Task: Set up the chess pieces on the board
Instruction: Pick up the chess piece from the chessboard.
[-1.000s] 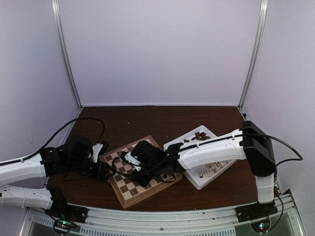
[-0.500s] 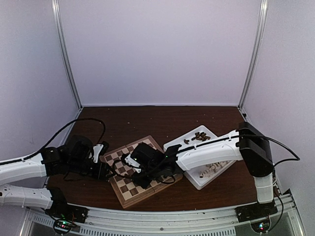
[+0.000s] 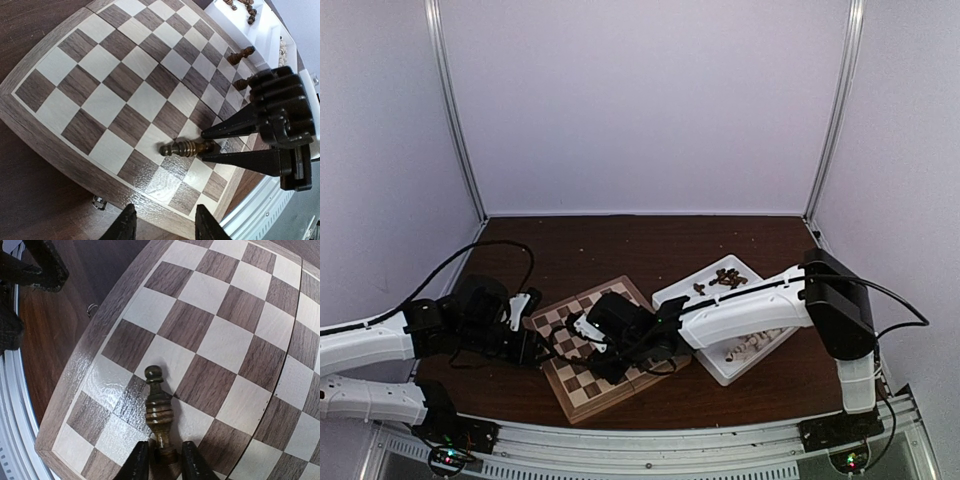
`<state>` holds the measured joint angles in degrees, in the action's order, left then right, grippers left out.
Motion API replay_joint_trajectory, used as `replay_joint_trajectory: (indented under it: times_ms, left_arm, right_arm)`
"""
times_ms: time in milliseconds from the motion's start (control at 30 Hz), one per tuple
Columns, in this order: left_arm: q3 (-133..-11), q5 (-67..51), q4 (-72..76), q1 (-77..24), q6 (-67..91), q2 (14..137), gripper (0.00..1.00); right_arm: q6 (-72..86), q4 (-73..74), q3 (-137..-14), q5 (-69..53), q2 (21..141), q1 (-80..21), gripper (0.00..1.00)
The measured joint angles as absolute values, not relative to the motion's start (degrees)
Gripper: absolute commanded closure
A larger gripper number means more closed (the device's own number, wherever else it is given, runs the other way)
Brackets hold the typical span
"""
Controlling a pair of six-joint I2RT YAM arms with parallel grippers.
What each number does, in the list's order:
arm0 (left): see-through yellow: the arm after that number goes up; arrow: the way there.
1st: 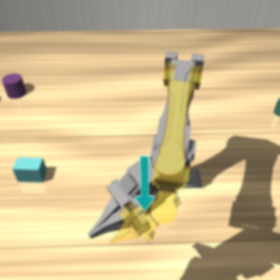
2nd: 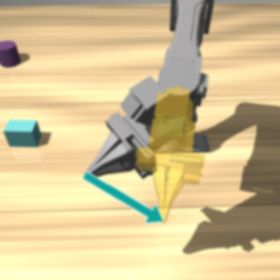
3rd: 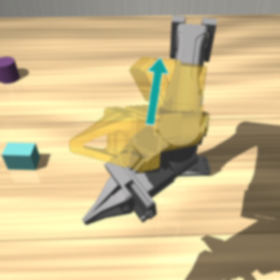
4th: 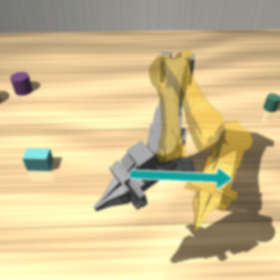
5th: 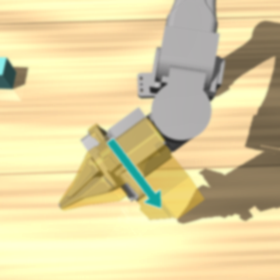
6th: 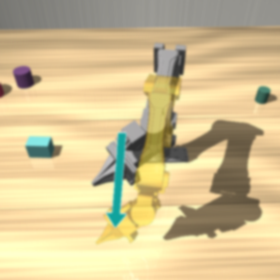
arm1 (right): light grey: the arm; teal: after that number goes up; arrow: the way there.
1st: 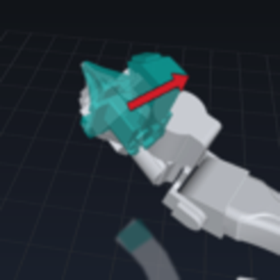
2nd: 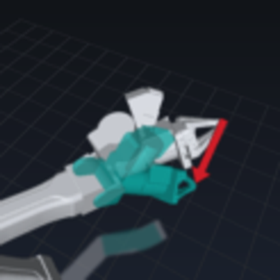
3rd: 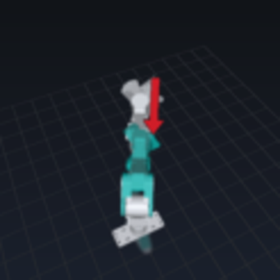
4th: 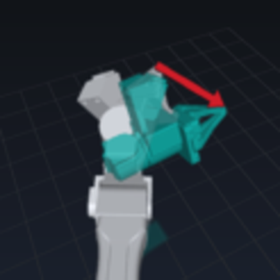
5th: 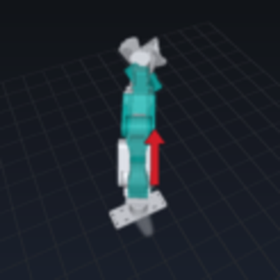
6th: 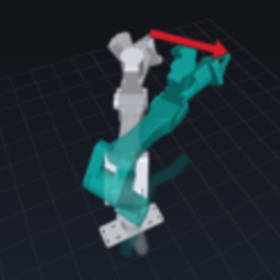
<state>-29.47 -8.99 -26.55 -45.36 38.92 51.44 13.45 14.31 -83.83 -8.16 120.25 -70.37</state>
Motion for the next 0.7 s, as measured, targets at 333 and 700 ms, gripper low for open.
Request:
replay_joint_trajectory:
  times_ms: [333, 700]
  left_arm:
    - [-29.5, -9.3, -25.7, -45.3, 39.7, 51.5, 0.60]
    - [-29.5, -11.1, -22.3, -45.2, 40.5, 50.8, 0.62]
  right_arm:
    - [13.6, 12.6, -82.9, -7.9, 120.2, -70.4, 0.85]
    - [13.7, 12.1, -77.9, -7.9, 115.1, -70.4, 0.89]
